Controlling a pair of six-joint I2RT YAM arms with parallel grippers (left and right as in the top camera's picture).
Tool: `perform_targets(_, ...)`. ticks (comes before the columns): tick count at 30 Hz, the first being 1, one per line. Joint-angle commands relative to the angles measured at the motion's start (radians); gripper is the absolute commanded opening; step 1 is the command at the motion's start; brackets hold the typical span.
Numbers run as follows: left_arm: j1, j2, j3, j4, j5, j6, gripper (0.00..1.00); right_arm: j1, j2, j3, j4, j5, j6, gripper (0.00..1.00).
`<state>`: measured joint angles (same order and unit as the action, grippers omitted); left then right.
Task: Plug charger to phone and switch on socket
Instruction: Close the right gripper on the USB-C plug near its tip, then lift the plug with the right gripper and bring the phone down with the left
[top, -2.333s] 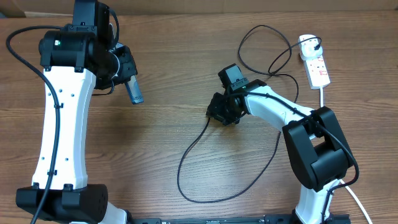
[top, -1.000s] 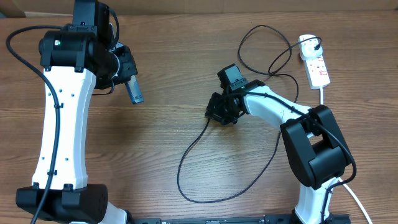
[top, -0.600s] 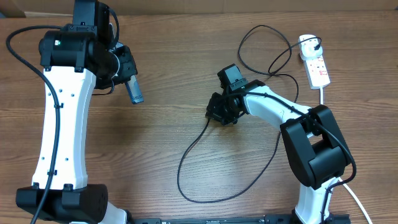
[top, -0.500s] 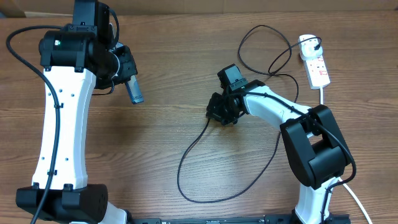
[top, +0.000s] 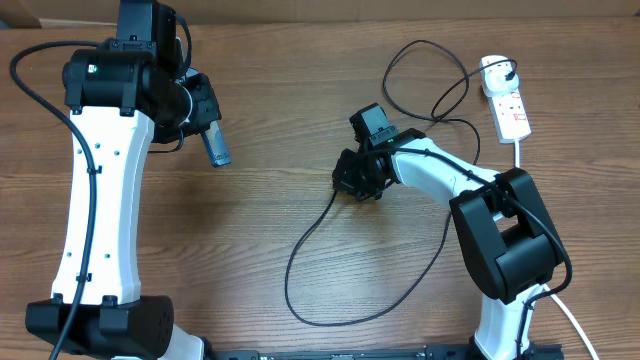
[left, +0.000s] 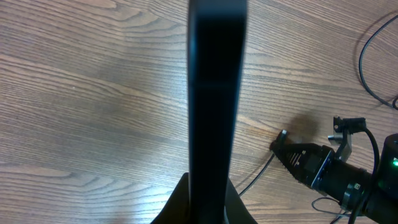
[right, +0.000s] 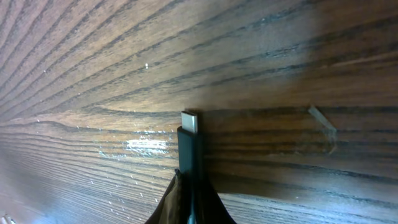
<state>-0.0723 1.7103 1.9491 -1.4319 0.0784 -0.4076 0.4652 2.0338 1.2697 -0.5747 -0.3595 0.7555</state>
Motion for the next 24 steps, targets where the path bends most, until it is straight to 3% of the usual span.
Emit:
perform_targets(1,-0.006,-0.008,0.009,0.008,0.016,0.018,0.04,-0.004,0.037,-0.005,-0.002,0.005,-0.006,0.04)
perform_targets(17,-0.006,-0.008,0.009,0.008,0.017,0.018,0.04,-0.075,-0.029,-0.004,0.013,-0.301,-0.140,0.04)
perform_targets(24,-0.006,-0.008,0.009,0.018,0.060,0.010,0.04,-0.076,-0.110,-0.005,0.003,-0.509,-0.368,0.04)
